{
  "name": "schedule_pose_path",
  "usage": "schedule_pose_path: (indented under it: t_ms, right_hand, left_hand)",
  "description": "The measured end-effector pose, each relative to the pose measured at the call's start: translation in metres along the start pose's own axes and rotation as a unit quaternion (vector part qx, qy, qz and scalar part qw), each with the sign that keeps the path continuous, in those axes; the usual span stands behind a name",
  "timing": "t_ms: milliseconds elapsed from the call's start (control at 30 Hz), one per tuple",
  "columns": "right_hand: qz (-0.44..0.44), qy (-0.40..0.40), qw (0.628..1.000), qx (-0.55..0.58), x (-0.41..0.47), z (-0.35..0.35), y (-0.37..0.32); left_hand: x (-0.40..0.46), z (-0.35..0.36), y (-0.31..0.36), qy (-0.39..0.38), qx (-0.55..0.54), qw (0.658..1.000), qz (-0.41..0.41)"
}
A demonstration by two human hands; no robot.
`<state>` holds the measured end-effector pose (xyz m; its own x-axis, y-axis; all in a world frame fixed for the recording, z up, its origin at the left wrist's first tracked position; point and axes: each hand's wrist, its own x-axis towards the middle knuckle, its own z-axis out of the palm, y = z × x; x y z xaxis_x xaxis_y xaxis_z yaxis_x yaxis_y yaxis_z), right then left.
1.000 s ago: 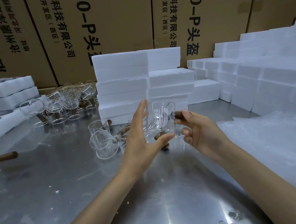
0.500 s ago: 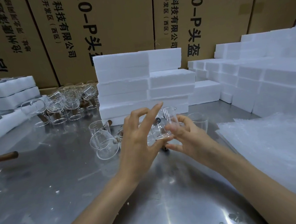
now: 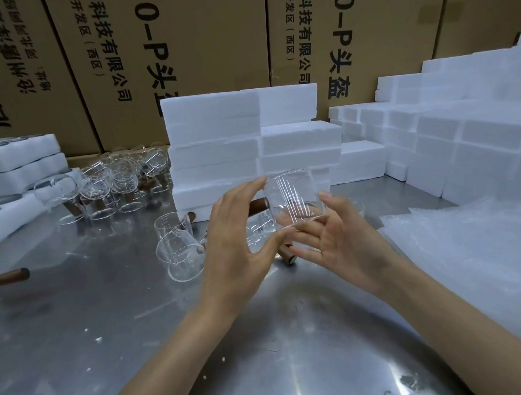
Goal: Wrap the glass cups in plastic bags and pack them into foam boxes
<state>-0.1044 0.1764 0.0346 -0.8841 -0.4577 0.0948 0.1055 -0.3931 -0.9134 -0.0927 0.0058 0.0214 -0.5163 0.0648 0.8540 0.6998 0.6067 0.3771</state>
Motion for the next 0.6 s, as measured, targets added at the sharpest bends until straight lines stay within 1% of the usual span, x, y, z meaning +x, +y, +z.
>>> schedule_pose_path:
  t_ms: [67, 133, 233, 300, 367, 433, 500, 600]
  right_hand:
    - [0.002, 0.009, 1.000, -0.023, 0.000, 0.000, 0.001]
    - [-0.016, 0.043, 0.995, -0.084, 0.000, 0.001, 0.004]
    - [-0.058, 0.090, 0.979, -0.175, 0.001, 0.002, 0.011]
    - [-0.069, 0.119, 0.971, -0.197, 0.002, 0.001, 0.014]
    - [-0.069, 0.133, 0.970, -0.190, 0.003, 0.000, 0.013]
    - [-0.052, 0.130, 0.981, -0.133, 0.004, -0.001, 0.010]
    - [-0.027, 0.112, 0.991, -0.064, 0.005, 0.000, 0.008]
    - [-0.005, 0.075, 0.996, -0.038, 0.003, 0.003, 0.004]
  left_hand:
    - [0.001, -0.001, -0.001, 0.010, 0.024, 1.000, 0.014]
    - [0.001, -0.002, -0.003, 0.014, 0.065, 0.997, 0.038]
    - [0.001, -0.003, -0.003, -0.002, 0.112, 0.992, 0.065]
    - [0.001, -0.003, -0.002, -0.009, 0.120, 0.990, 0.073]
    - [0.001, -0.003, 0.000, -0.012, 0.096, 0.993, 0.072]
    - [0.002, -0.003, 0.002, -0.002, 0.058, 0.996, 0.065]
    - [0.001, -0.001, 0.000, -0.002, 0.041, 0.998, 0.043]
    - [-0.001, 0.001, 0.000, -0.031, 0.020, 0.999, 0.007]
